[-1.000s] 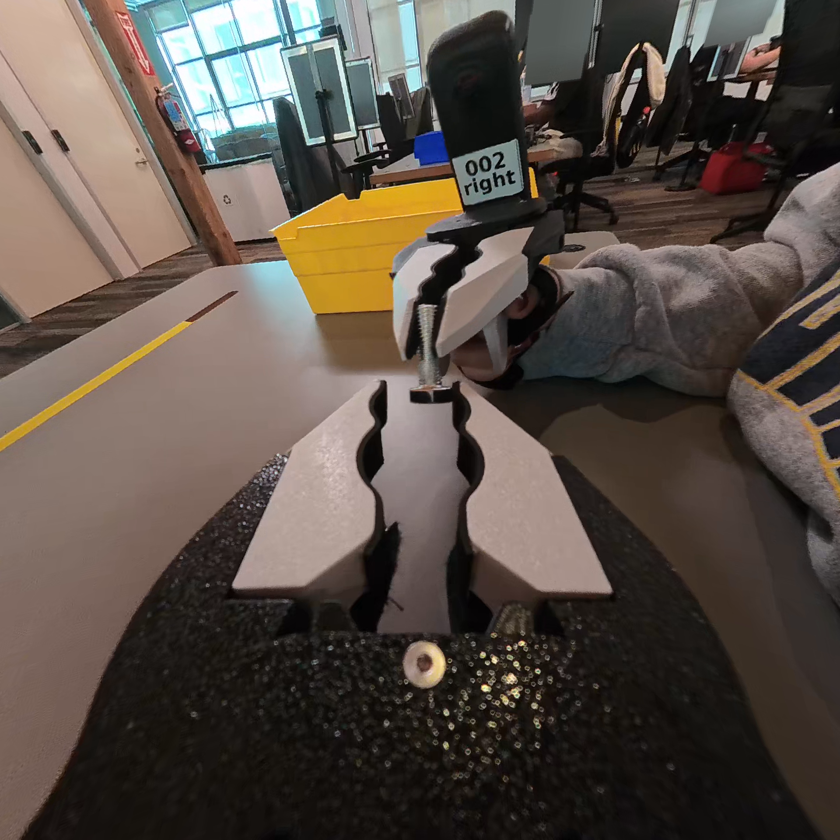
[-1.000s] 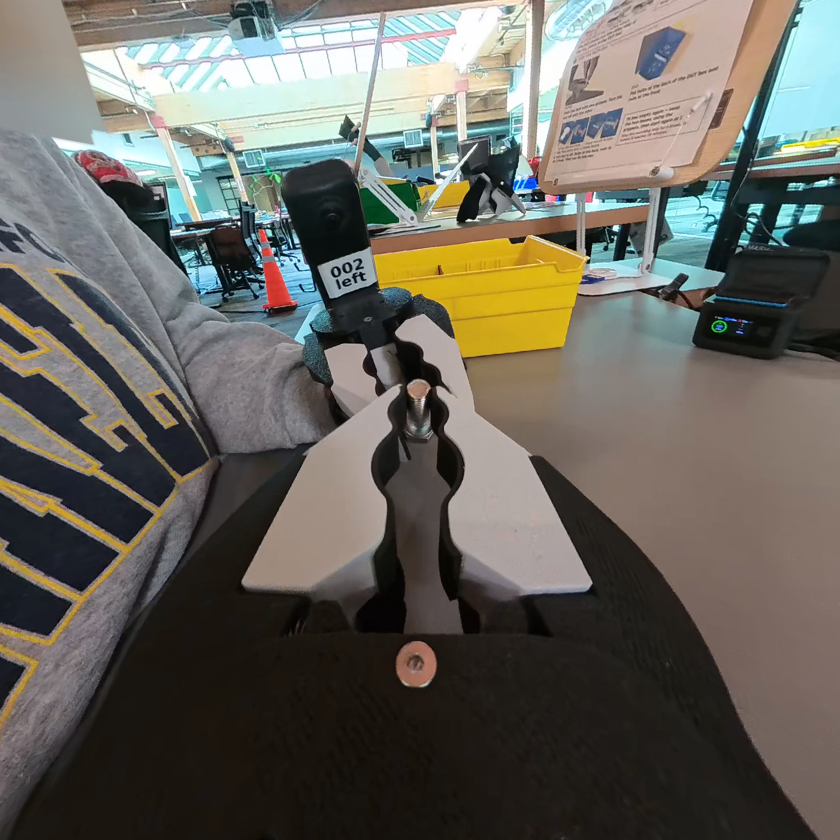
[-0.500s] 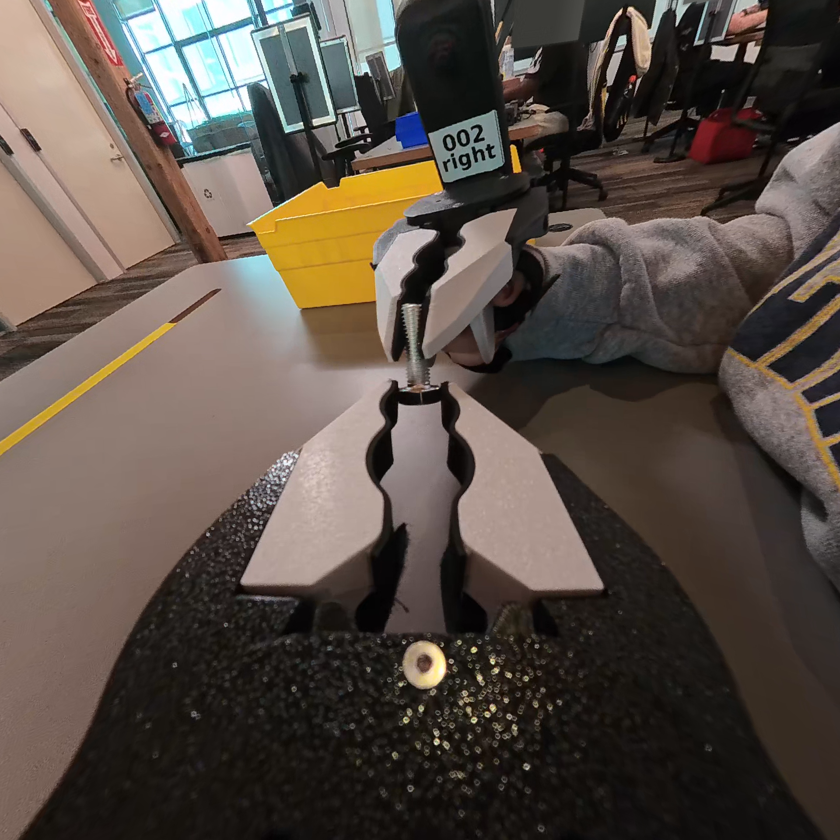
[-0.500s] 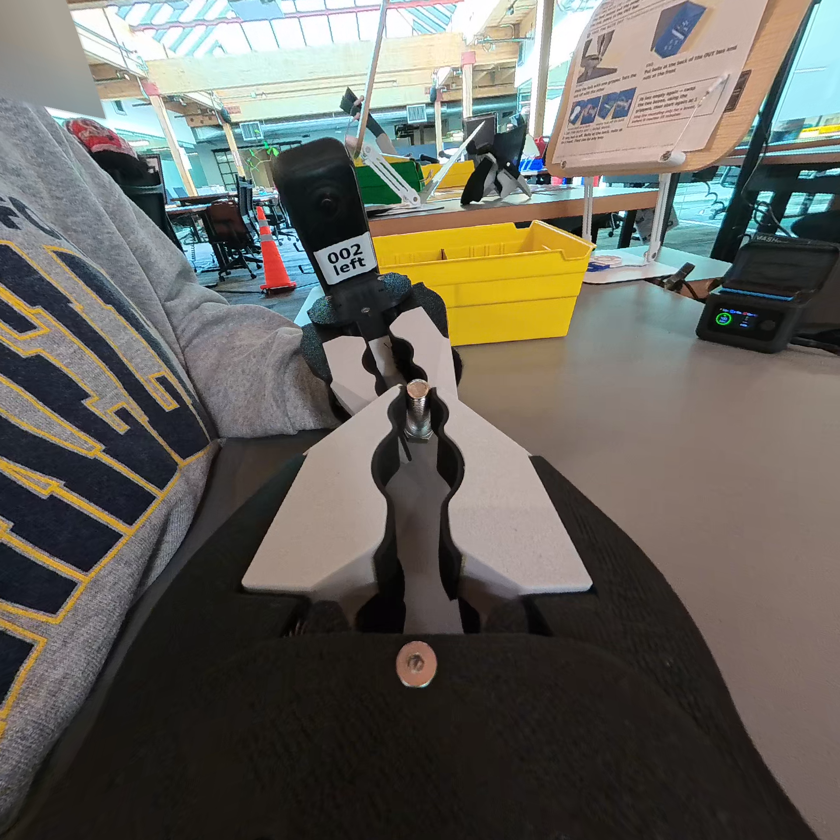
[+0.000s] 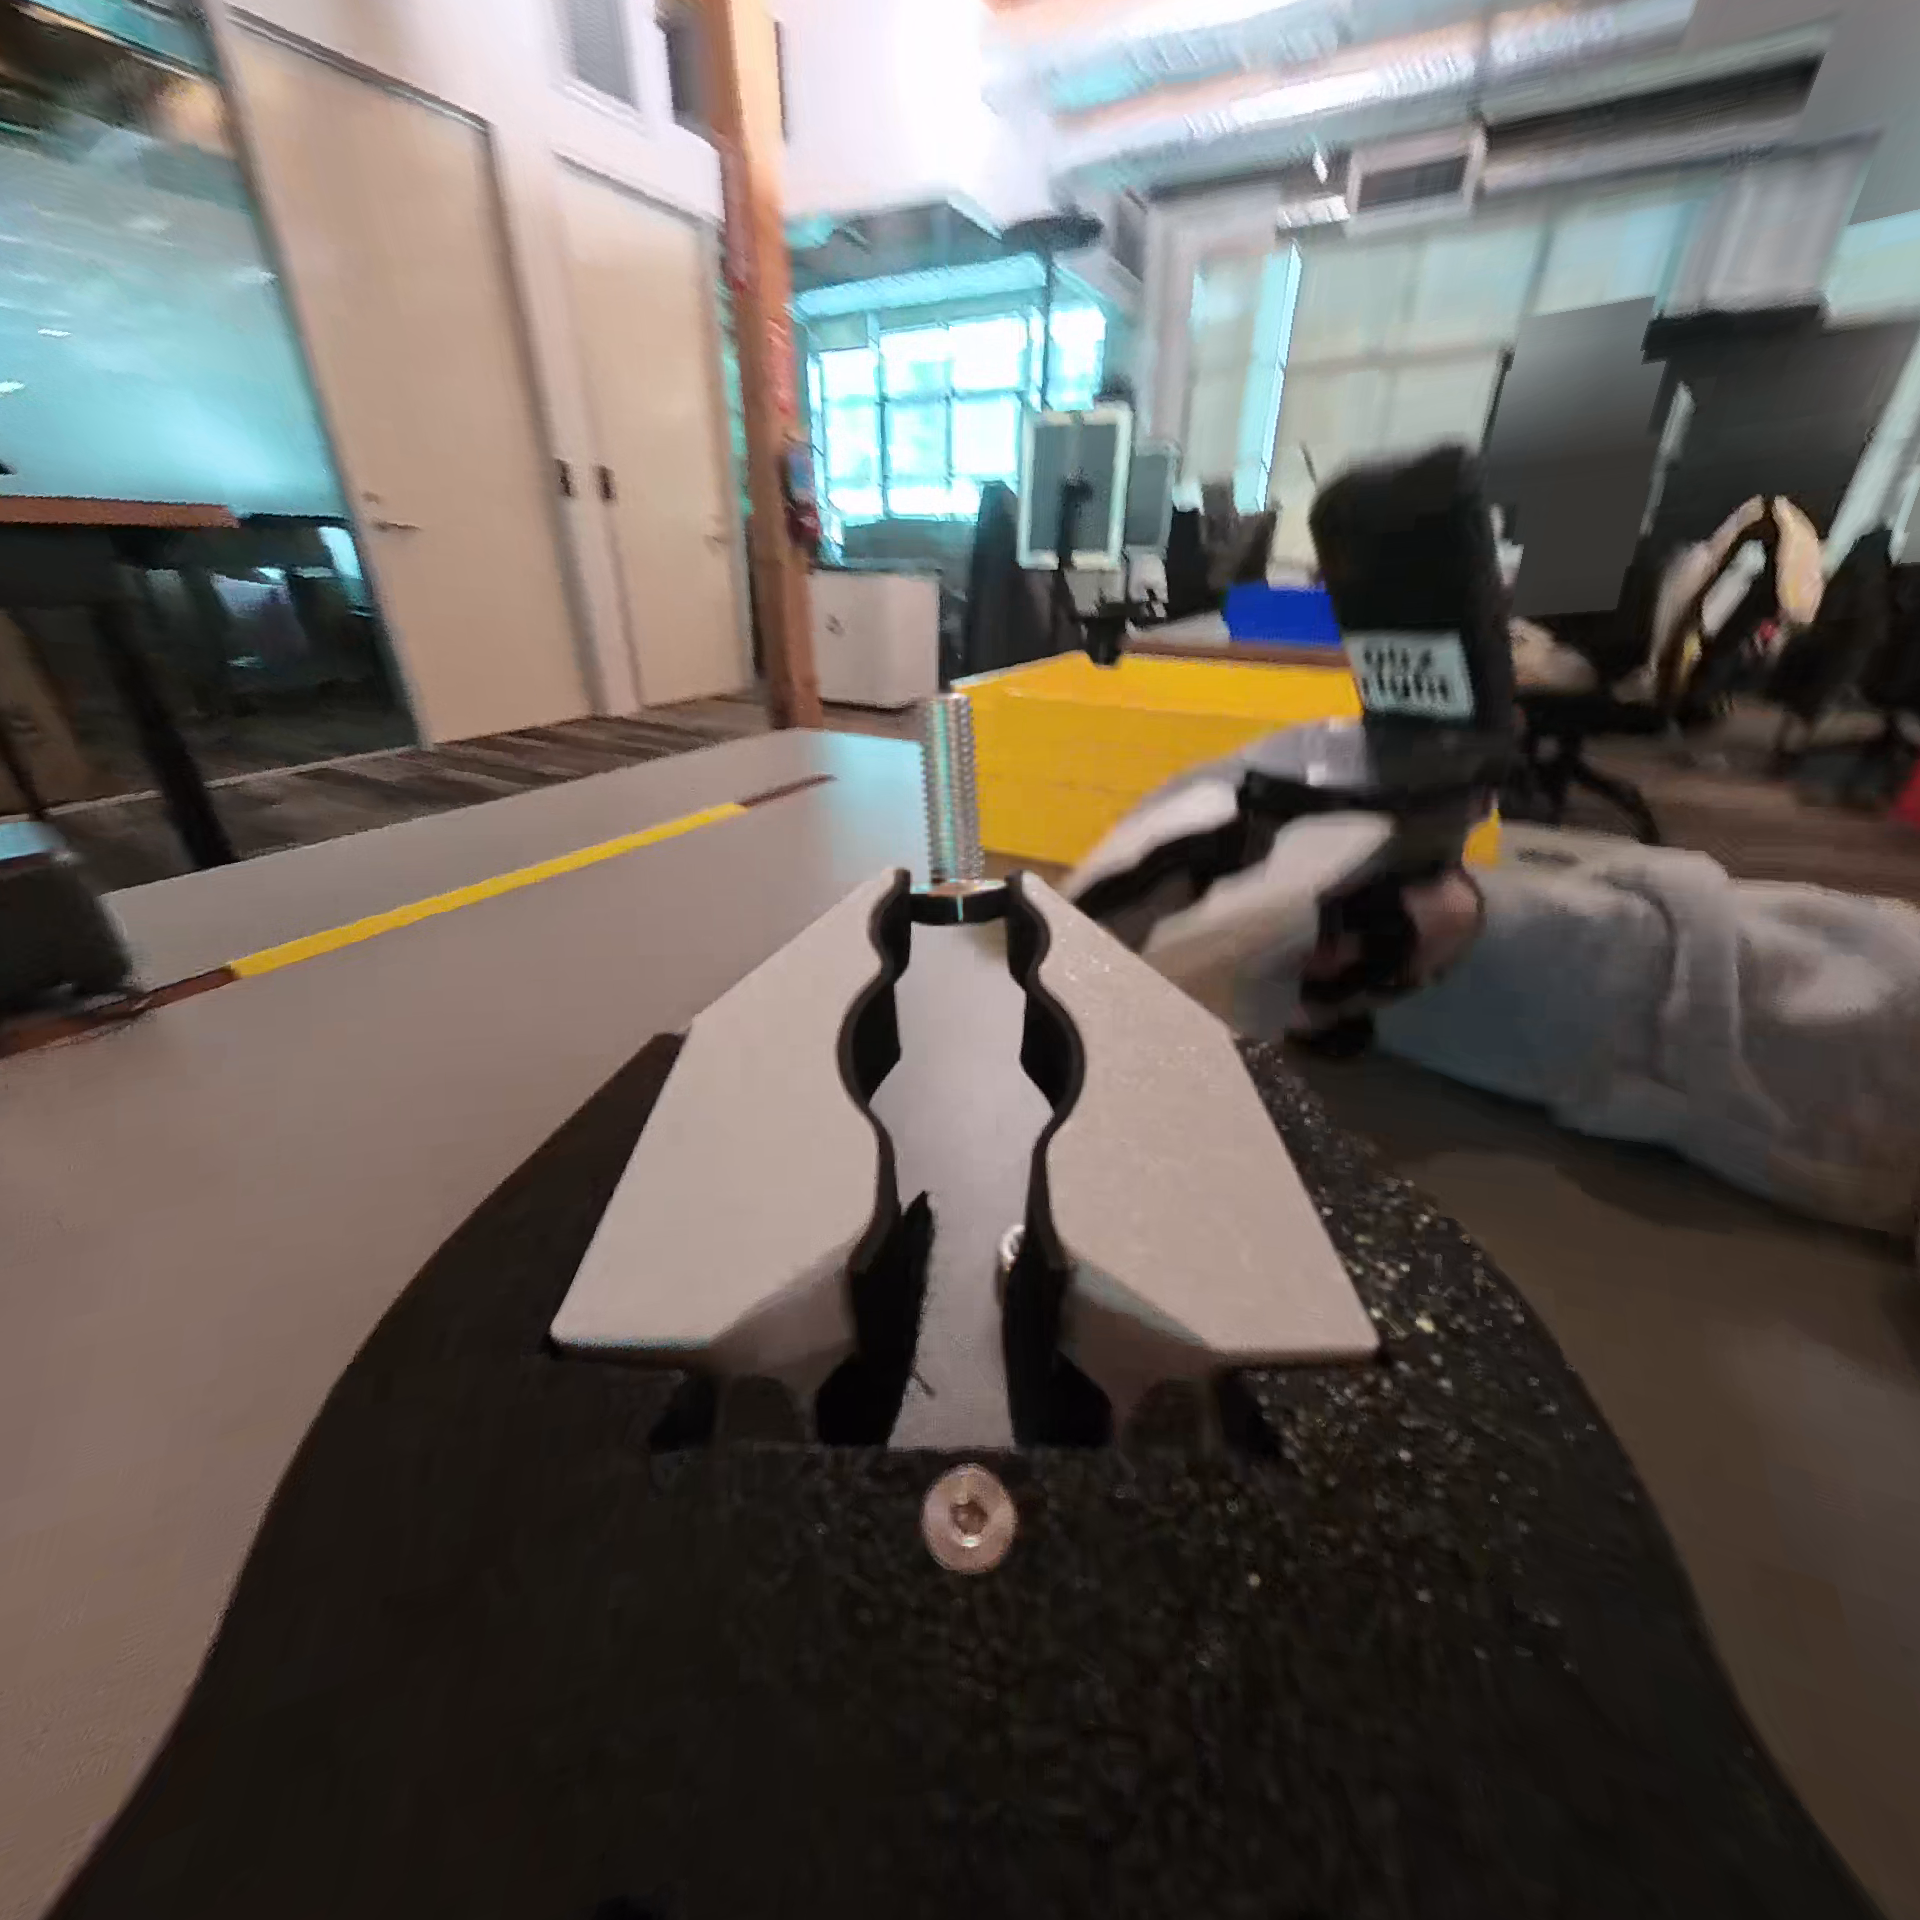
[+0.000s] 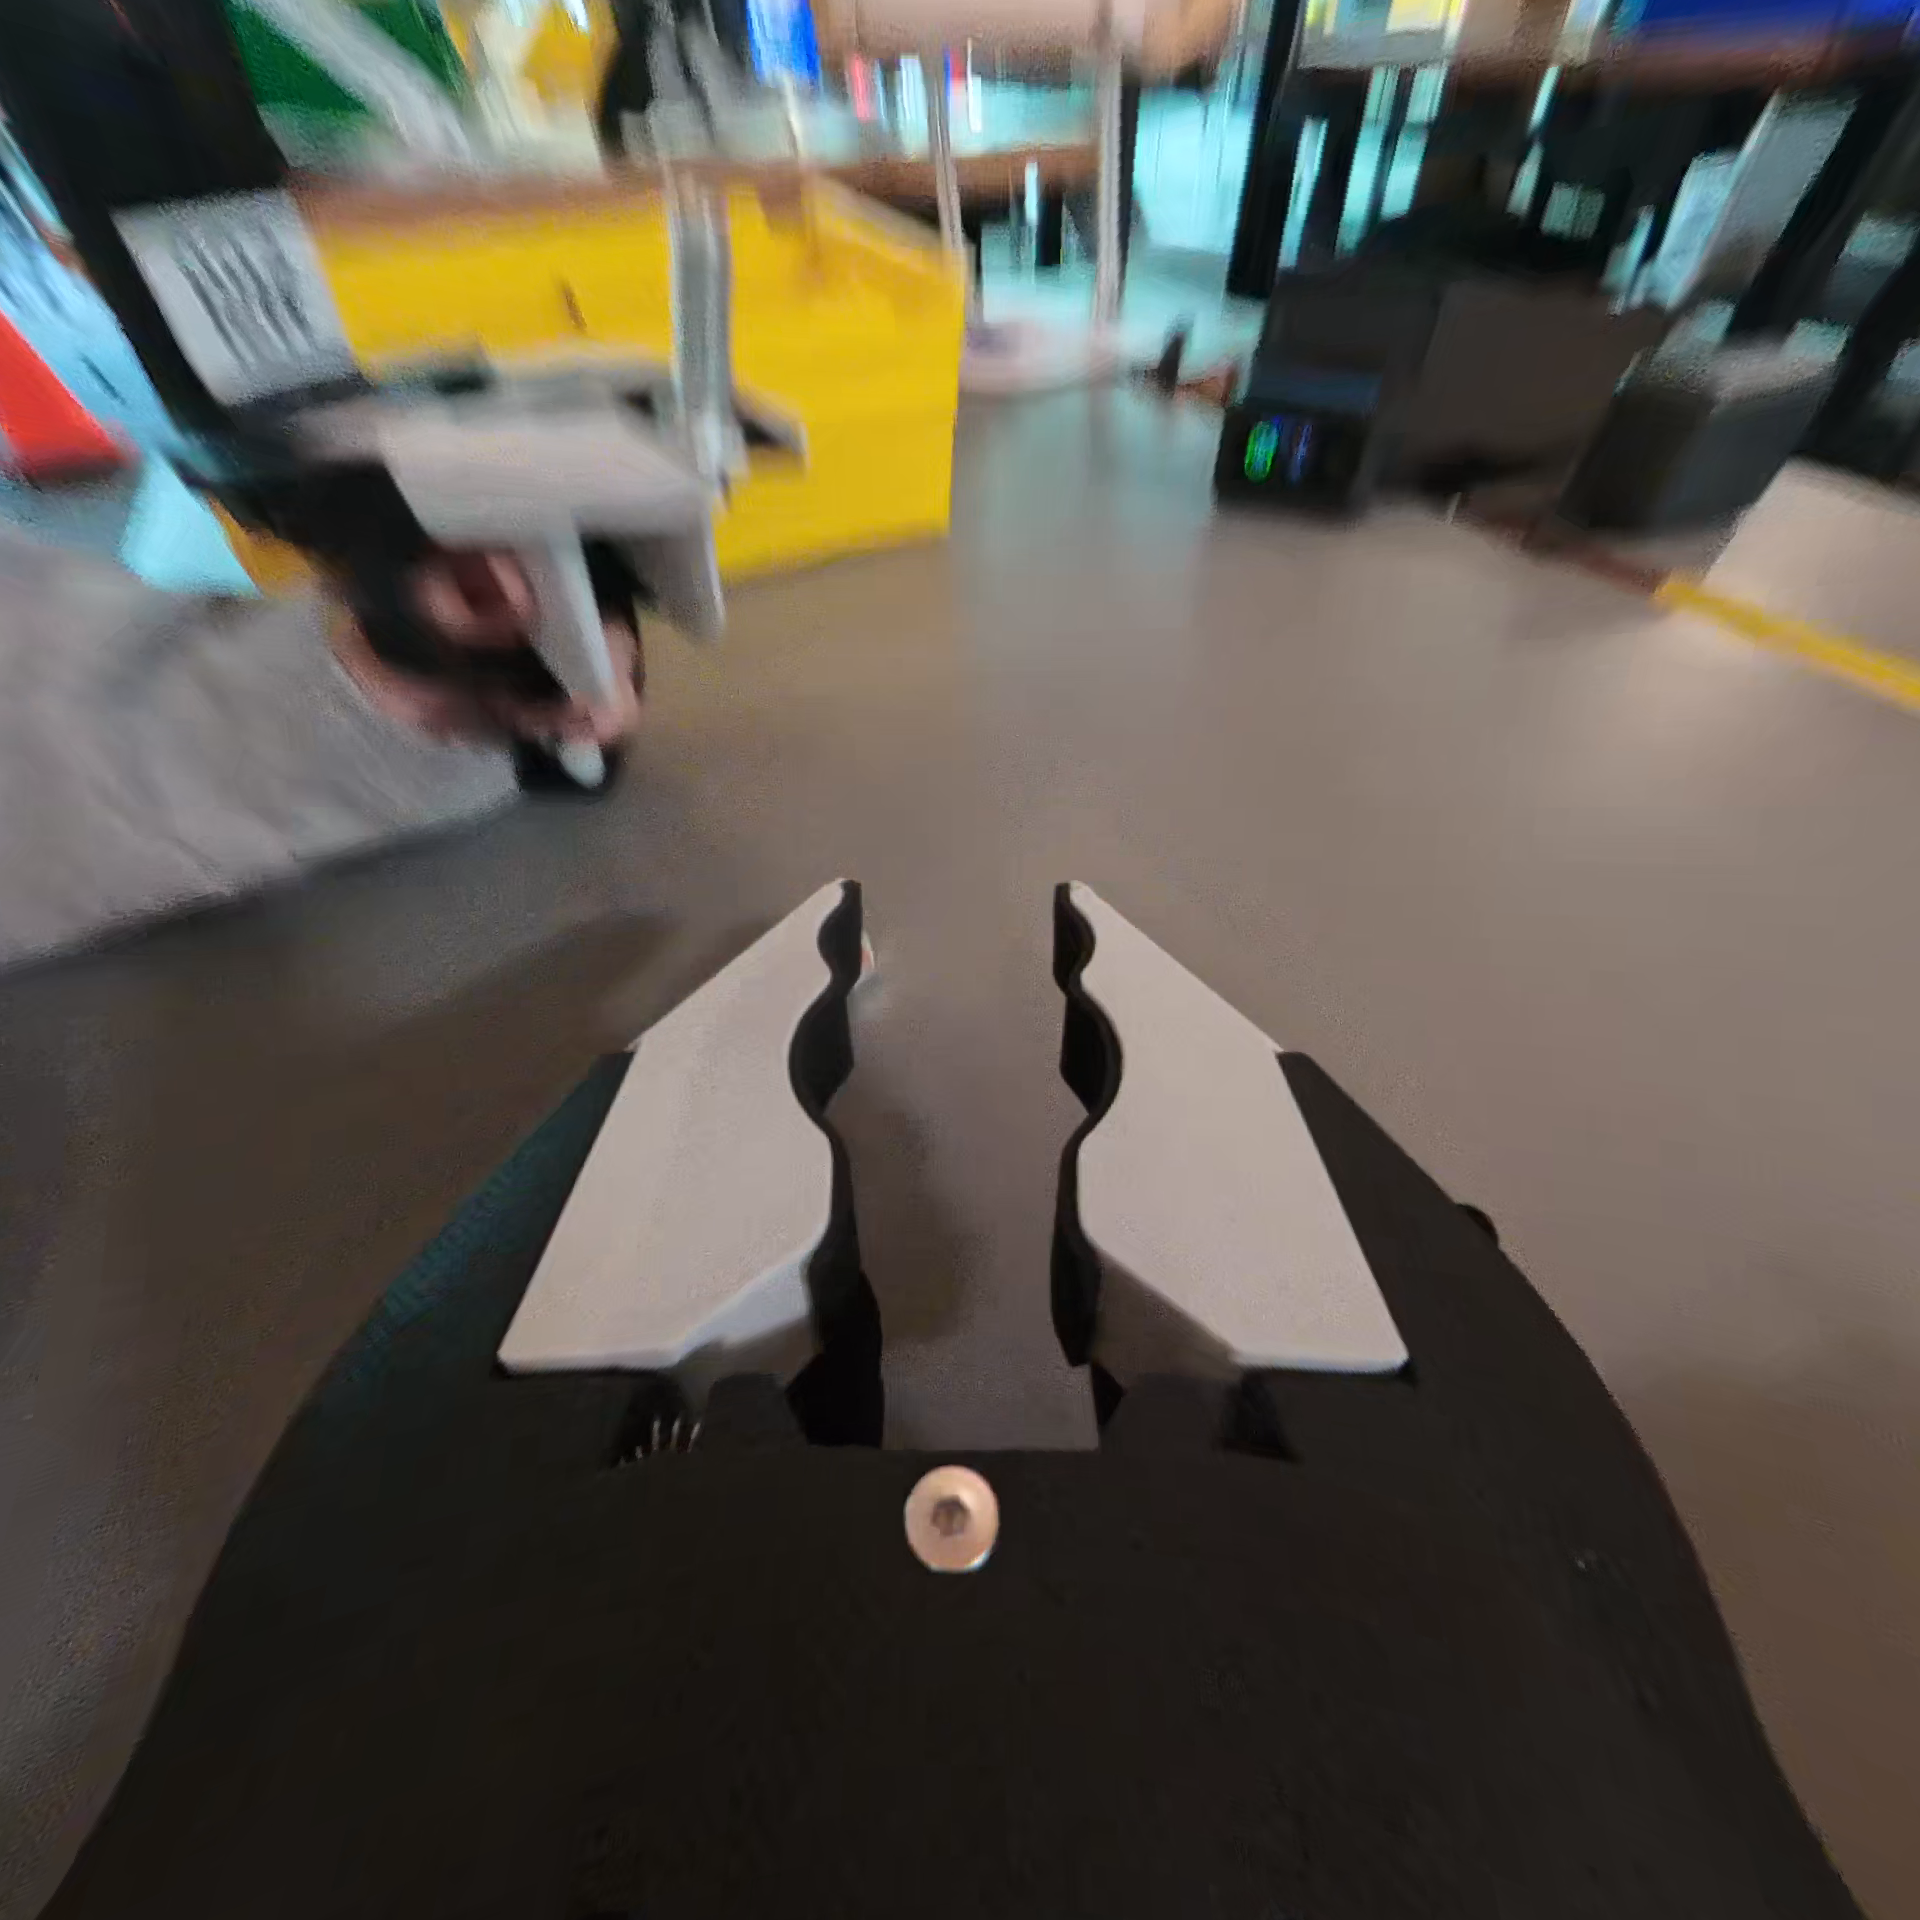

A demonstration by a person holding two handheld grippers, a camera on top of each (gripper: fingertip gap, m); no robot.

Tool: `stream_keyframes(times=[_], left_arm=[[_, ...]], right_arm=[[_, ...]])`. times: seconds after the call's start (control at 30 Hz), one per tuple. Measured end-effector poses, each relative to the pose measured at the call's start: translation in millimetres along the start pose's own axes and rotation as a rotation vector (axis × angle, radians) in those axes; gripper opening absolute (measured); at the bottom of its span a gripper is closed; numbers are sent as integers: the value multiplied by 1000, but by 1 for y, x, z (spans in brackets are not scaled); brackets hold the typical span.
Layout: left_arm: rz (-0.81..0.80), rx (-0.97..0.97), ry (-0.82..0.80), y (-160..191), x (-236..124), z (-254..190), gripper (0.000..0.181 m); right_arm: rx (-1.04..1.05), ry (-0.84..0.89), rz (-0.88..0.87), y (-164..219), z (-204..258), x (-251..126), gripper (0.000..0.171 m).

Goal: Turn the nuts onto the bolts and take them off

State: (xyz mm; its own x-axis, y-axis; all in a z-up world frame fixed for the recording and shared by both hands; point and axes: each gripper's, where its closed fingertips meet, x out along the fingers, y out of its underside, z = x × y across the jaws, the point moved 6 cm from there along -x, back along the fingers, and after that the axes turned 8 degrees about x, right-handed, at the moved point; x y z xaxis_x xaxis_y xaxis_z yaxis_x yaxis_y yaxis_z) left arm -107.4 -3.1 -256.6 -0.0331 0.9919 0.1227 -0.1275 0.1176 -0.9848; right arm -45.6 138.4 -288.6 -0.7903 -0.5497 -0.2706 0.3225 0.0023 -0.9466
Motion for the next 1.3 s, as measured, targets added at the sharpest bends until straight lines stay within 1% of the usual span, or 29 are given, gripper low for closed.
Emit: stream_keyframes(times=[0.03, 0.17, 0.23, 0.37, 0.4, 0.43, 0.5, 0.6, 0.67, 0.73, 0.77, 0.83, 0.93, 1.13, 1.3], left_arm=[[-27, -27, -26, -2, -3, 5, 16], [-65, -70, -51, -3, -7, 12, 15], [-65, -67, -51, -3, -7, 12, 15], [-71, -80, -37, -3, -7, 12, 15], [-76, -86, -30, -3, -7, 12, 15], [-79, -93, -22, -3, -7, 12, 15], [-86, -109, -22, -3, -5, 12, 15], [-98, -113, 62, -5, -2, 3, 15], [-104, -120, 153, -6, 2, -8, 15], [-101, -113, 227, -6, 6, -19, 15], [-102, -109, 255, -6, 8, -24, 15], [-101, -113, 297, -7, 9, -30, 15], [-103, -126, 338, -7, 10, -34, 15], [-99, -110, 377, -7, 10, -40, 15], [-82, -93, 396, -6, 11, -44, 15]], right_arm=[[-13, 8, 96, 7, 2, 9, 35], [-31, -29, 316, 23, 15, 38, 32], [-44, -42, 388, 29, 21, 46, 30], [-90, -15, 418, 32, 23, 52, 22], [-96, -13, 418, 32, 24, 52, 17], [-96, -11, 417, 32, 23, 52, 17], [-69, -22, 357, 25, 23, 48, 16], [14, -69, 134, -13, 22, 26, 16], [35, -140, -14, -45, 27, 6, 16], [19, -241, -86, -71, 36, -10, 16], [1, -289, -95, -80, 42, -17, 16], [-46, -343, -56, -91, 51, -23, 16], [-107, -347, 29, -94, 55, -22, 16], [-132, -376, 161, -92, 61, -12, 16], [-166, -390, 273, -94, 62, -15, 16]])
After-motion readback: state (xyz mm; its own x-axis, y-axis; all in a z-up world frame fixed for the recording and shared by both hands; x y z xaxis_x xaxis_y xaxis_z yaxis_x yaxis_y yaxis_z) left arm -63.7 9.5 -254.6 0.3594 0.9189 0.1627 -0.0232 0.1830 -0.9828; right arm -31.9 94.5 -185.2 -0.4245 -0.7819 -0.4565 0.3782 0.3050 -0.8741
